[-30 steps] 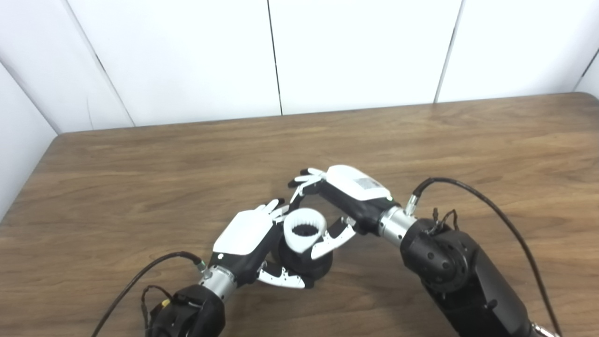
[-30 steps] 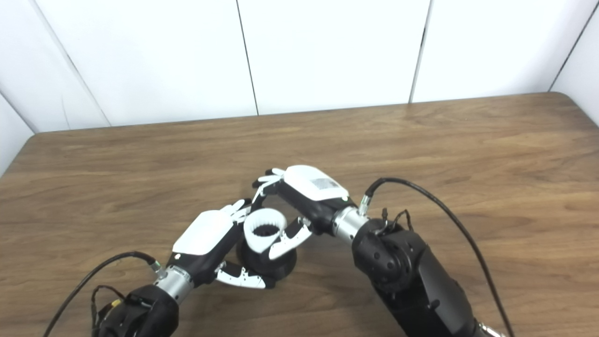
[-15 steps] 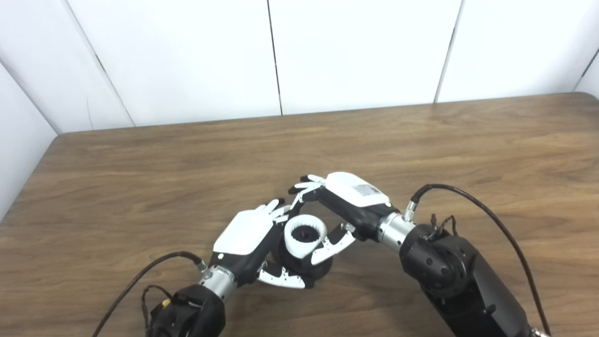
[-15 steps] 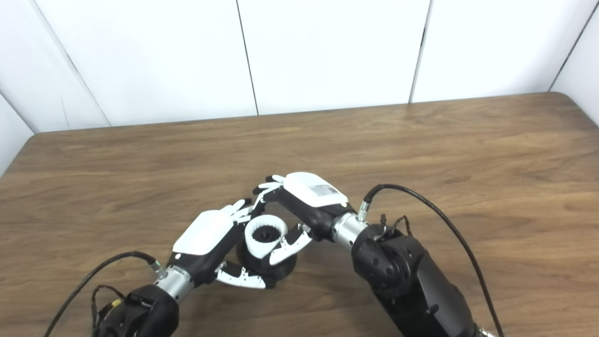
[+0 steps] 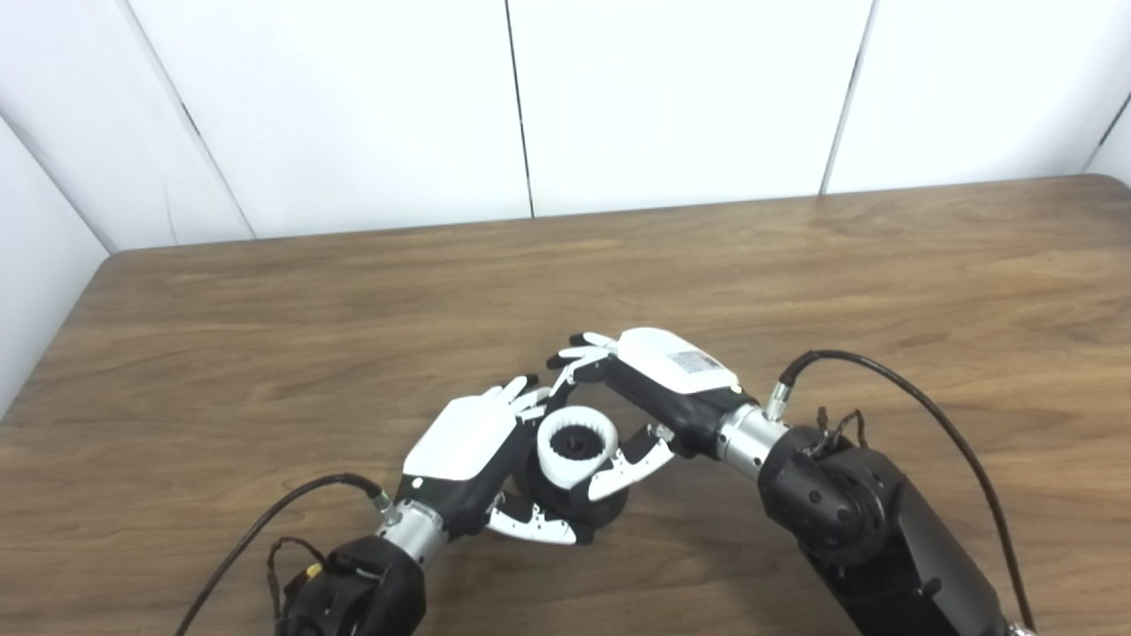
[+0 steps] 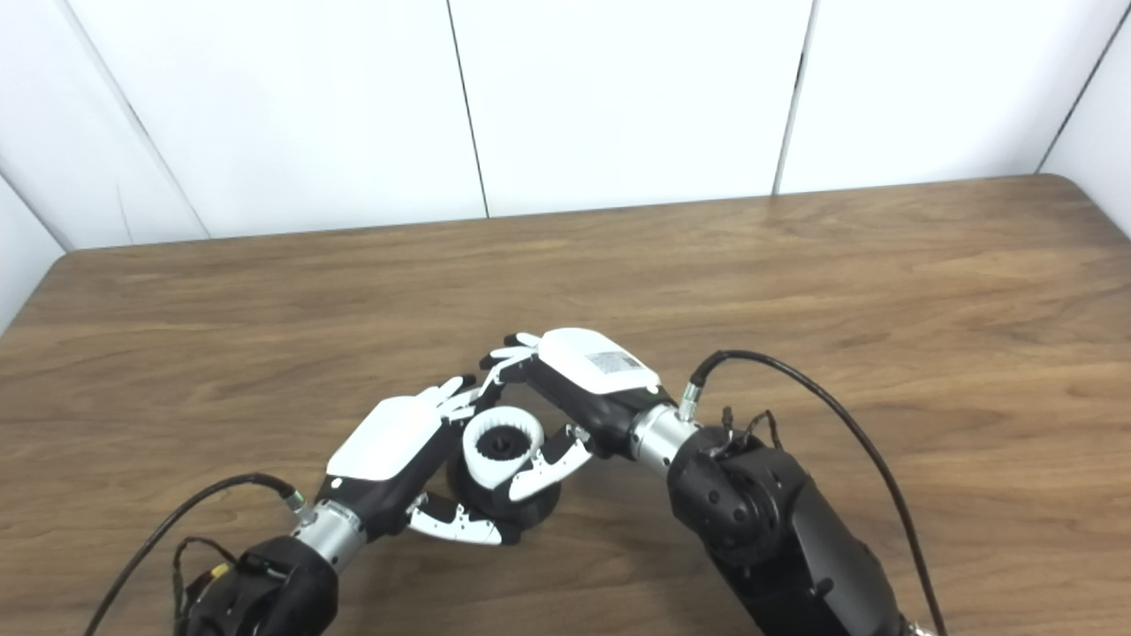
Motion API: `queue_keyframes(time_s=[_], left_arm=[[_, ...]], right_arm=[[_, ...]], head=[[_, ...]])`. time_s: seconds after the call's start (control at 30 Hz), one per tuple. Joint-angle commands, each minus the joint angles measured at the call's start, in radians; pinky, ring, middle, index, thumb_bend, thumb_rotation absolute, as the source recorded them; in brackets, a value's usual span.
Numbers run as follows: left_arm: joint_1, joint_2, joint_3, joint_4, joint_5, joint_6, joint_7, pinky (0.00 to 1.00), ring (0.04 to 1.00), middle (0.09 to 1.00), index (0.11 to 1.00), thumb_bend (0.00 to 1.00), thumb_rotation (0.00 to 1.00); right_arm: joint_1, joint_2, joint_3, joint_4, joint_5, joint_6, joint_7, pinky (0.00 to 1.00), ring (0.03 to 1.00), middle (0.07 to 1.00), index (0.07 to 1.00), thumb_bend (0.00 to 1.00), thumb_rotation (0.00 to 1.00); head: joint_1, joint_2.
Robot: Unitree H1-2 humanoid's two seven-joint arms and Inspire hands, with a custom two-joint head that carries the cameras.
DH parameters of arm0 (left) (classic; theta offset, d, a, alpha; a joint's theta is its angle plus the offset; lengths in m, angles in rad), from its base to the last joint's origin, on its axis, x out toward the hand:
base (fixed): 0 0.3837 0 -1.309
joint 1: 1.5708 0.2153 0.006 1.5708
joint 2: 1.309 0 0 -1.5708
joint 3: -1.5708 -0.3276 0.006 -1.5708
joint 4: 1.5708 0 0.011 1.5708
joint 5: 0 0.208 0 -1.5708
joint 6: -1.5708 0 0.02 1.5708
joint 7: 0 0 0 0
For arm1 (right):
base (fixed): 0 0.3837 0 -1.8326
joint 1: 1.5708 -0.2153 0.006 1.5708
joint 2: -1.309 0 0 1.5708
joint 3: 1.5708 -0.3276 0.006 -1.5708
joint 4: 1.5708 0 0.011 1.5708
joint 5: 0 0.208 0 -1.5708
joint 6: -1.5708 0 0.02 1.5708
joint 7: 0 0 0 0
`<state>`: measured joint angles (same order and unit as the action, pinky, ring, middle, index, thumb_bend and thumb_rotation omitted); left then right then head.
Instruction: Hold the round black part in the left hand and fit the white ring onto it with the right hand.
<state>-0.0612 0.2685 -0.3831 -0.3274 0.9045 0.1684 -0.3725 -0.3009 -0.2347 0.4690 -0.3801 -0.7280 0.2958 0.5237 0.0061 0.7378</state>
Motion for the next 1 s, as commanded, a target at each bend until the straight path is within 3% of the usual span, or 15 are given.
queue_keyframes(time_s=[0.0,0.17,0.5,0.77,0.97], left_arm=[[-0.015,0.013,-0.002,-0.013,0.034,0.015,-0.034,0.97,0.991,0.928,0.686,0.75,0.41],[-0.012,0.014,0.000,-0.014,0.034,0.018,-0.031,0.96,0.986,0.923,0.686,0.76,0.41],[-0.015,0.015,0.000,-0.002,0.029,0.010,-0.024,0.96,0.991,0.926,0.689,0.75,0.41],[-0.013,0.011,0.004,0.003,0.023,0.011,-0.017,0.96,0.990,0.929,0.690,0.75,0.39],[-0.014,0.013,0.004,-0.001,0.029,0.013,-0.020,0.96,0.992,0.928,0.693,0.76,0.40]], right_arm=[[-0.008,-0.005,0.001,-0.029,0.008,-0.026,0.008,0.88,0.957,0.872,0.669,0.78,0.31],[0.003,-0.012,0.003,-0.023,0.010,-0.030,0.009,0.88,0.957,0.881,0.753,0.81,0.35],[0.011,-0.009,-0.009,-0.020,0.019,-0.027,0.006,0.90,0.962,0.903,0.825,0.84,0.35],[0.035,0.019,-0.063,-0.012,0.086,-0.017,-0.024,0.89,0.975,0.950,0.944,0.93,0.47],[0.060,0.042,-0.128,0.000,0.180,-0.001,-0.045,0.88,0.971,0.962,0.958,0.98,0.56]], head=[[0.000,0.000],[0.000,-0.001],[-0.001,-0.004],[0.004,-0.007],[0.004,-0.009]])
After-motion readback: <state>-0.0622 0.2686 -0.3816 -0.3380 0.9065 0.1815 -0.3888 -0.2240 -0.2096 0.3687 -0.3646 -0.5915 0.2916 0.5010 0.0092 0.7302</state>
